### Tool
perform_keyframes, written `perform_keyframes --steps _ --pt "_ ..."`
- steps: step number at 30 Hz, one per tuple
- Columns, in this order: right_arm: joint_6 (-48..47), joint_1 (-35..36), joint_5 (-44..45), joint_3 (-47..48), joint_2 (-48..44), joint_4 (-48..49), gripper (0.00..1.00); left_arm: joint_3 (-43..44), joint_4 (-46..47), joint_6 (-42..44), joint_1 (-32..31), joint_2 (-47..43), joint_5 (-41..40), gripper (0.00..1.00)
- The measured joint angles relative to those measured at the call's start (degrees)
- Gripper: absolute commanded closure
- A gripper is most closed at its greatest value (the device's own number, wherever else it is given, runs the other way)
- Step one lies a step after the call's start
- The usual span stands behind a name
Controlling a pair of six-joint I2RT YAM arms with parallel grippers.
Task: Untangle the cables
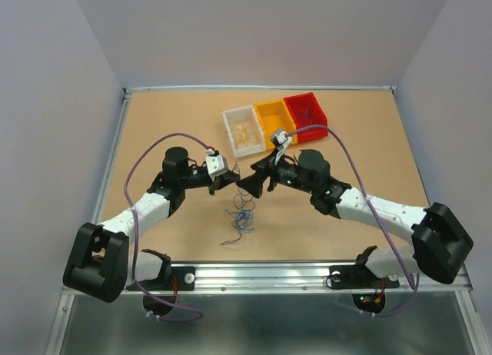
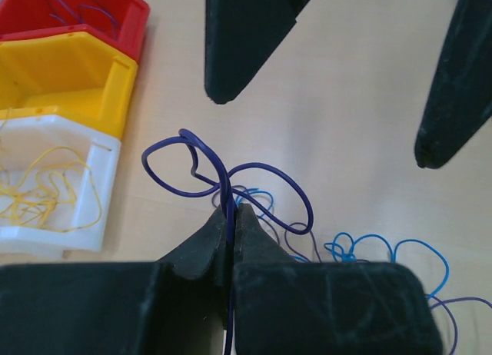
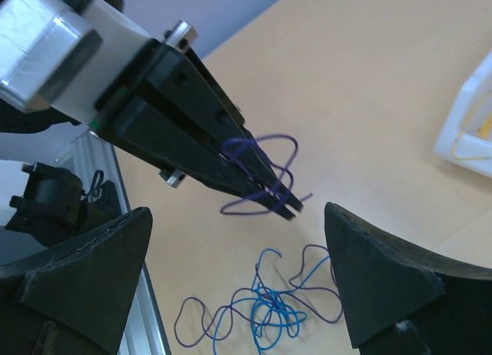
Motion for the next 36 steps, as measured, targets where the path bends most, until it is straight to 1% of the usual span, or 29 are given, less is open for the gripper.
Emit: perform_keyframes --steps 4,5,10,11,12,13,15,17,18,19,20,21,22,23,24,27,28,31,33,36 --pt "-0.59 1.79 0.31 -0.09 0.0 2.38 0.03 0.0 -2.78 1.97 -0.81 0.0 2.43 0.9" --pt "-0.85 2.19 0.5 -0.09 0.04 2.82 0.06 0.0 -3.43 2.49 -1.05 0.0 3.19 0.9" --pt "-1.29 3.08 1.7 -0.09 0.98 4.31 0.13 0.02 -5.55 4.2 -1.81 -0.02 5.27 0.9" --pt "-1.29 3.13 2.05 -0.09 1.38 4.39 0.16 0.02 -5.84 4.48 -1.88 -0.02 5.57 0.9" --pt "-1.4 3.21 2.58 -0.09 2.16 4.46 0.2 0.02 -6.23 4.76 -1.99 -0.02 5.95 0.9" --pt "-1.42 3.23 2.82 -0.09 2.6 4.46 0.22 0.02 -6.6 5.03 -2.14 -0.11 6.14 0.89" --pt "-1.46 3.39 3.61 -0.09 4.0 4.44 0.31 0.02 -7.1 5.51 -2.25 -0.44 6.58 0.89" --pt "-1.44 3.5 3.98 -0.09 5.27 4.44 0.44 0.02 -7.41 5.77 -2.29 -1.03 6.8 0.86" --pt "-1.14 3.48 4.11 -0.07 5.88 4.55 0.61 0.02 -7.98 6.1 -2.21 -1.51 6.62 0.84" --pt "-0.98 3.45 4.15 0.0 6.16 4.74 0.7 0.02 -8.24 6.21 -2.19 -1.66 6.45 0.79" --pt "-0.98 3.48 4.15 0.02 6.4 5.03 0.79 0.02 -8.48 6.38 -2.19 -1.7 6.38 0.63" --pt "-0.46 3.48 3.85 0.02 6.54 5.27 0.96 0.02 -8.63 6.69 -2.19 -1.73 5.97 0.56" --pt "-0.57 3.54 4.09 0.04 6.64 5.51 0.99 0.0 -8.72 6.62 -2.21 -1.73 5.99 0.51" --pt "-0.13 3.89 4.7 0.04 6.71 5.4 1.0 0.02 -8.79 6.84 -2.25 -1.75 5.99 0.4" --pt "-0.09 4.13 6.19 0.04 6.71 5.33 1.0 0.02 -8.85 7.02 -2.36 -1.79 5.95 0.36" --pt "0.2 4.22 12.5 -0.22 5.86 5.07 0.99 0.0 -9.2 7.21 -2.56 -2.34 4.68 0.31" --pt "0.24 4.2 15.41 -0.63 4.94 4.98 1.0 0.04 -9.22 6.93 -2.56 -2.86 3.48 0.25" --pt "0.17 2.78 24.79 -1.2 1.77 3.56 1.0 0.04 -8.33 4.7 -1.4 -4.81 0.7 0.15" --pt "0.94 -0.87 27.8 -1.03 1.03 2.69 0.99 0.02 -5.88 1.92 1.53 -6.56 -0.07 0.13" --pt "3.15 -11.93 30.12 0.94 2.23 -1.81 0.99 0.02 -1.62 -1.18 5.6 -8.5 -1.88 0.12"
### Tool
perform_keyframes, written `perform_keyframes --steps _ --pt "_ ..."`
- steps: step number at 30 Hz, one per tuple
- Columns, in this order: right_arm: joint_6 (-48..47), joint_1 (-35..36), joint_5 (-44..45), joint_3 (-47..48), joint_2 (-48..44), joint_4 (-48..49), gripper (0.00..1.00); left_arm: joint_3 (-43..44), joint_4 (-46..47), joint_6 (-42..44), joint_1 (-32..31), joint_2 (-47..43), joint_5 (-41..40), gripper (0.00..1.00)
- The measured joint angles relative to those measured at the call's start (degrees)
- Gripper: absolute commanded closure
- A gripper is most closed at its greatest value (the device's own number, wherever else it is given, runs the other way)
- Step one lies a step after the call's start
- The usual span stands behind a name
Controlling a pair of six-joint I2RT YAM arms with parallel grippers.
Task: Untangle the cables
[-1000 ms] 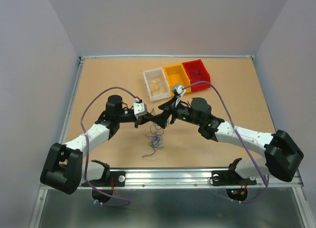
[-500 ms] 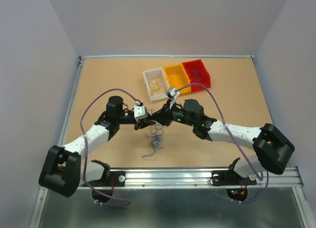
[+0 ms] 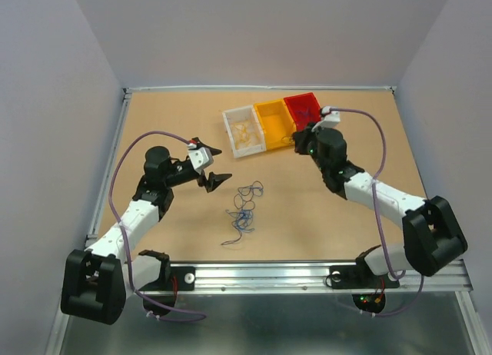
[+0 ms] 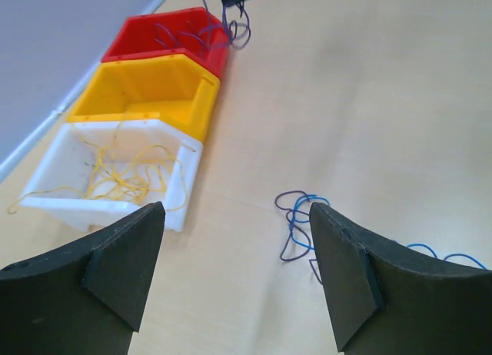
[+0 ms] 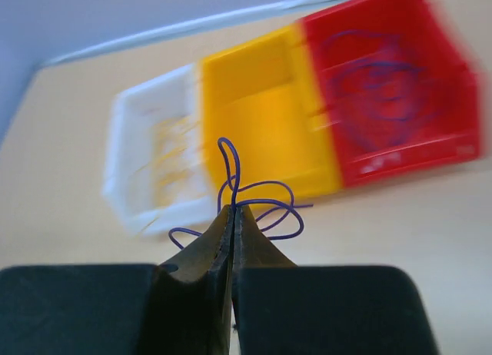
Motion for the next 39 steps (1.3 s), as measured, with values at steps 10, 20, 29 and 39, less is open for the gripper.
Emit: perform_keyframes --steps 10,20,29,39 --pt "-4.42 -14.49 6.36 27.82 24.96 -11.23 1.0 -0.98 2.97 -2.14 0.52 -0.31 -1.14 0.12" --pt "-7.3 -15.19 10.49 62.55 56.39 -33.2 1.0 -1.88 3.32 -2.12 0.52 -1.4 -2.21 0.12" --pt "-7.43 -14.23 0.17 46.88 45.7 -42.73 0.89 -2.64 3.65 -2.05 0.52 -2.54 -2.69 0.12" --pt "-6.51 -3.89 2.27 33.16 31.08 -46.16 0.26 -3.13 4.13 -1.05 0.46 -3.06 -4.55 0.04"
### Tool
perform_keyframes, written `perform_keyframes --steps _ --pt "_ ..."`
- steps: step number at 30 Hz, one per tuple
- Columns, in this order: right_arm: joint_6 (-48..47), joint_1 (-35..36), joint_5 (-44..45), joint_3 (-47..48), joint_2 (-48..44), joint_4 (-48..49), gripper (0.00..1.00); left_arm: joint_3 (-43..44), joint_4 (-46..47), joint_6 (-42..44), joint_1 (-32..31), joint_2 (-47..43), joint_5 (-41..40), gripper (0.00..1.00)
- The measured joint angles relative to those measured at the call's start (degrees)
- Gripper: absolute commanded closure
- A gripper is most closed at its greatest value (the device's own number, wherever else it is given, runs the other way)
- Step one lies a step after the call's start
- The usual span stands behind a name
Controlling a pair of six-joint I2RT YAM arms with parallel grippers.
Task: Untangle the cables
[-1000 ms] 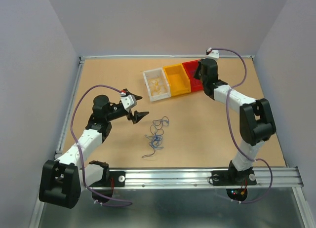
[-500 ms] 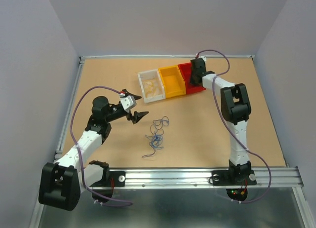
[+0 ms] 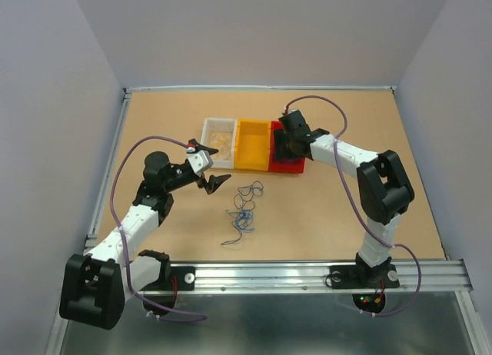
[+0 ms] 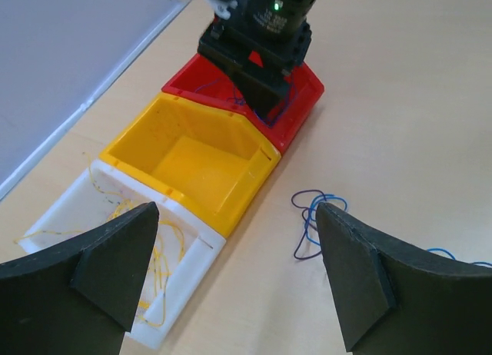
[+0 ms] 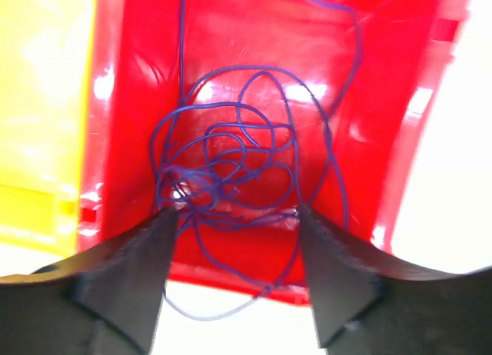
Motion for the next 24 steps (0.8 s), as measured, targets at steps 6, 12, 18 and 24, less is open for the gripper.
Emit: perform_keyframes --steps 6,12,18,24 --pt "1.29 0.72 2.36 -3.67 -7.3 2.03 0.18 0.04 -3.54 4.87 -4.98 4.9 -2.4 0.04" --pt "1.53 3.96 2.4 -8.13 -10.88 5.99 0.17 0.13 -6.6 7.65 -8.63 6.58 -7.15 0.04" --pt "1.51 4.31 1.55 -10.54 -10.88 9.79 0.18 0.81 -6.71 8.39 -8.59 7.17 -10.08 0.04" --pt "1.49 4.48 0.85 -9.4 -8.13 14.6 0.24 1.64 -6.82 8.76 -8.59 9.53 -11.41 0.06"
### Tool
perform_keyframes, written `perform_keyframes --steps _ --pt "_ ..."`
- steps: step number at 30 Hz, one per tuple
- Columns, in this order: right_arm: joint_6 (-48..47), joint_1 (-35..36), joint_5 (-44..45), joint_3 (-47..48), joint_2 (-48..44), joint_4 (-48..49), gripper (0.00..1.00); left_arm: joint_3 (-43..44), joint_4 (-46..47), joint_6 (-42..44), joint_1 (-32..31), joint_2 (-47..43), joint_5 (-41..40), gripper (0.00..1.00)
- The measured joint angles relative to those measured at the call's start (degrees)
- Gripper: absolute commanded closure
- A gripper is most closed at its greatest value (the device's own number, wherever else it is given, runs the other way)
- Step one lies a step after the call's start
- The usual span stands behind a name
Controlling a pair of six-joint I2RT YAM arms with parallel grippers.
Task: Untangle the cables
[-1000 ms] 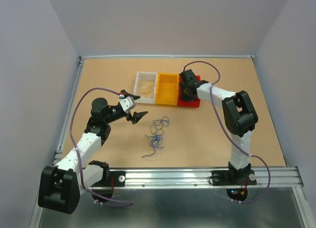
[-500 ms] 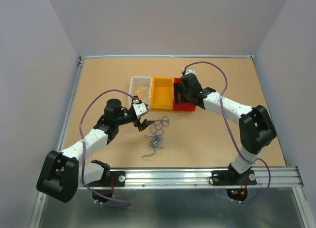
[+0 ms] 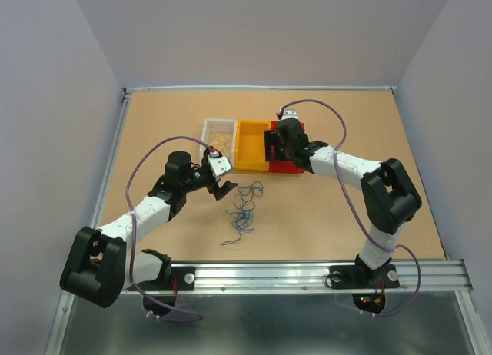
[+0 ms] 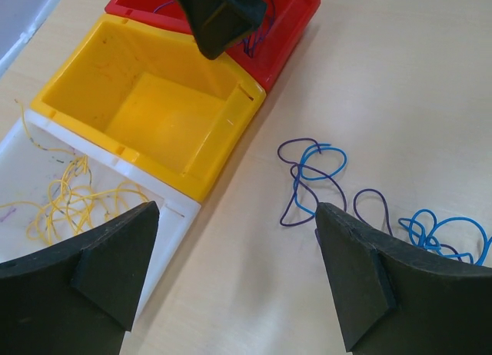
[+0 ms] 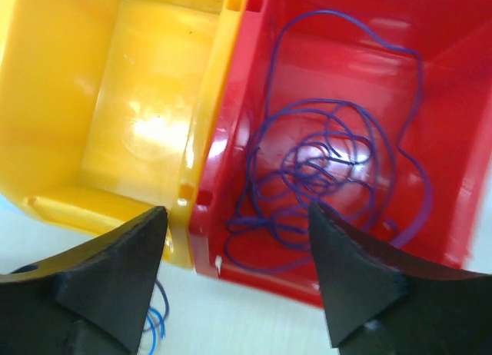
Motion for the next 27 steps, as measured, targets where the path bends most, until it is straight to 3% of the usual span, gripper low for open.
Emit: perform_keyframes --steps 9,14,16,18,19,20,27 --pt "0.7 0.39 -2.08 0.85 6.86 2.67 0.62 -0.02 -0.07 1.97 -0.02 -2.34 1.29 0.06" --pt "1.01 0.5 0.72 -0.59 5.16 2.56 0.62 0.44 -2.97 4.28 -1.29 -1.4 2.32 0.08" --pt "1.03 0.13 1.36 -2.01 3.15 2.19 0.56 0.66 -4.68 5.27 -2.19 -0.83 2.43 0.08" --pt "1.14 0.07 1.9 -2.95 1.38 1.97 0.38 0.7 -5.77 5.99 -3.08 -0.7 2.27 0.08" --pt "1.16 0.02 1.9 -3.17 0.37 1.86 0.24 0.74 -6.34 6.27 -3.61 -0.68 1.99 0.07" --pt "1.16 0.02 1.84 -3.32 -0.55 1.9 0.2 0.85 -6.69 6.4 -4.31 -0.63 1.44 0.08" --pt "1.38 0.02 1.33 -5.79 -11.02 2.71 0.17 7.04 -10.19 5.42 -9.86 7.98 -5.92 0.12"
